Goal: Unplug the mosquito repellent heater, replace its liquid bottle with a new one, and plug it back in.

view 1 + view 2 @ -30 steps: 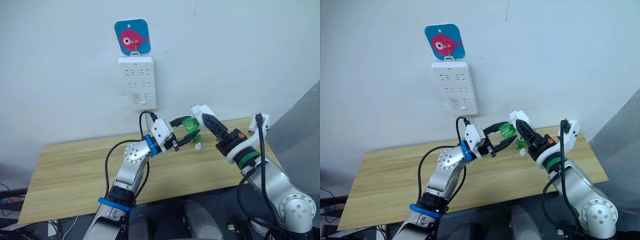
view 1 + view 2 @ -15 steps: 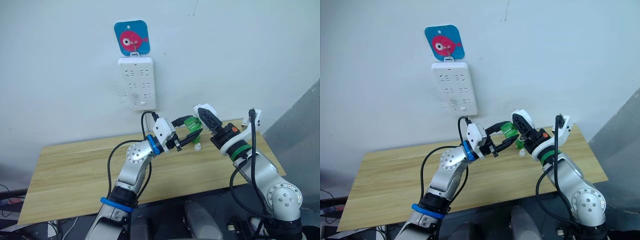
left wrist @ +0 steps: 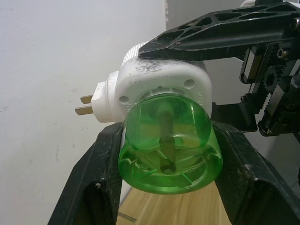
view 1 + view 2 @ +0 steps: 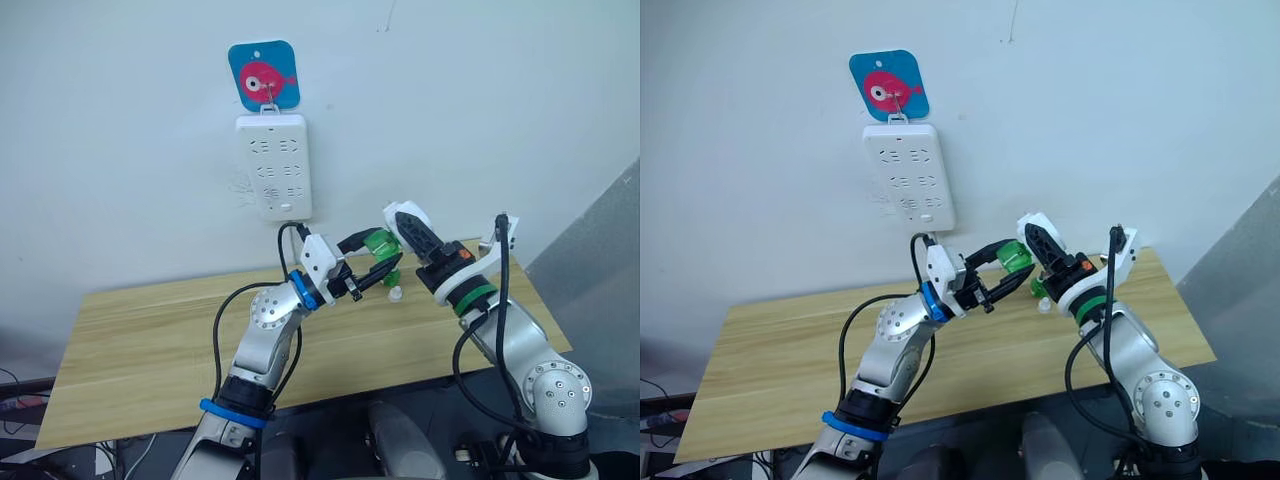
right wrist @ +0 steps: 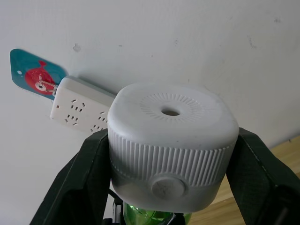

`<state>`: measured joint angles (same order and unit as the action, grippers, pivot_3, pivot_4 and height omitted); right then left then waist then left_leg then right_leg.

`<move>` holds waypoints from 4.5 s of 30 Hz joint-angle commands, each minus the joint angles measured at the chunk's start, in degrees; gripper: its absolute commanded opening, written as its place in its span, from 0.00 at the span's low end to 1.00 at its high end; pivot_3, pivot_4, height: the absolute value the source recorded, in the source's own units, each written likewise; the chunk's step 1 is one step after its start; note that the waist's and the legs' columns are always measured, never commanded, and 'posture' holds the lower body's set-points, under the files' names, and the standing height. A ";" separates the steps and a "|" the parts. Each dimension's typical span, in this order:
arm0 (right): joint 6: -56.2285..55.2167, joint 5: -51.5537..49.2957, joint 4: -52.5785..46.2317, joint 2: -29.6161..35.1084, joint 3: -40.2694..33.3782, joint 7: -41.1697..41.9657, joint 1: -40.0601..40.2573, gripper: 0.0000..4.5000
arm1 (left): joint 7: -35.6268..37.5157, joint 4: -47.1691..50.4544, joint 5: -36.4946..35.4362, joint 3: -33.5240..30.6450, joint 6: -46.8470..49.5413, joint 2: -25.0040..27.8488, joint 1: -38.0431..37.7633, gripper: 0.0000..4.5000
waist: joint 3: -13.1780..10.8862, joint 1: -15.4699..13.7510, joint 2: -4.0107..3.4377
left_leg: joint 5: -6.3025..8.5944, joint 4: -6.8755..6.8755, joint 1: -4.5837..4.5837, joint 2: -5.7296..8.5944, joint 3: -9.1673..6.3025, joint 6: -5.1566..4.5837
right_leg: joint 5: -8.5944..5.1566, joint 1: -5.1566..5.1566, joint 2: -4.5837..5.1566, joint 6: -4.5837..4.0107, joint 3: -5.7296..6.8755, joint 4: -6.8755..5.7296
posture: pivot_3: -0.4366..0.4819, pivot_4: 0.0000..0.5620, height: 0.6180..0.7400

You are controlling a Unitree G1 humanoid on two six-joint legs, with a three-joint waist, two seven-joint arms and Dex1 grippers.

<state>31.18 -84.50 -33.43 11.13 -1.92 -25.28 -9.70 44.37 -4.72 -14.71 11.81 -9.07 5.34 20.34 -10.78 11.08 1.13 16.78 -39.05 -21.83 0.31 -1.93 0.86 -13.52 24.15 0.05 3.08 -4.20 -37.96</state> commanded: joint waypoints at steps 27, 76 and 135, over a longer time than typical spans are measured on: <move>14.87 28.22 -12.35 25.76 7.29 21.39 -10.37 0.67 | -10.65 6.28 -8.70 -22.67 19.71 17.92 1.25 1.00 | 0.05 -3.12 0.04 | 0.00 -0.02 0.00 0.03 -0.14 0.01 | 0.03 0.09 0.05 -0.06 0.17 0.07 | 0.29 0.27 0.94; 23.21 26.37 -16.08 21.27 4.35 23.35 -11.18 0.67 | 19.28 -29.99 -5.28 -16.73 17.72 20.28 29.61 0.66 | 0.06 -2.23 0.07 | -0.01 -0.03 -0.18 0.11 -0.46 0.01 | 0.18 0.13 0.21 -0.28 0.49 0.01 | 0.22 0.25 0.94; 16.96 70.73 14.02 -4.09 18.41 31.08 -27.90 0.67 | 18.25 -21.43 -6.35 -15.87 26.38 19.63 26.06 0.29 | 0.14 -1.36 0.06 | -0.05 -0.06 -0.23 0.27 -0.87 0.09 | 0.23 0.18 0.78 -0.35 0.70 -0.21 | 0.25 0.24 0.94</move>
<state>49.94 -14.48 -20.55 7.91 16.87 4.71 -36.08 61.26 -29.21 -19.91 -4.93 16.52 25.60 46.41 -10.64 9.72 1.19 16.73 -39.11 -22.05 0.58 -2.77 0.95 -13.28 24.33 0.83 2.73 -3.50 -38.17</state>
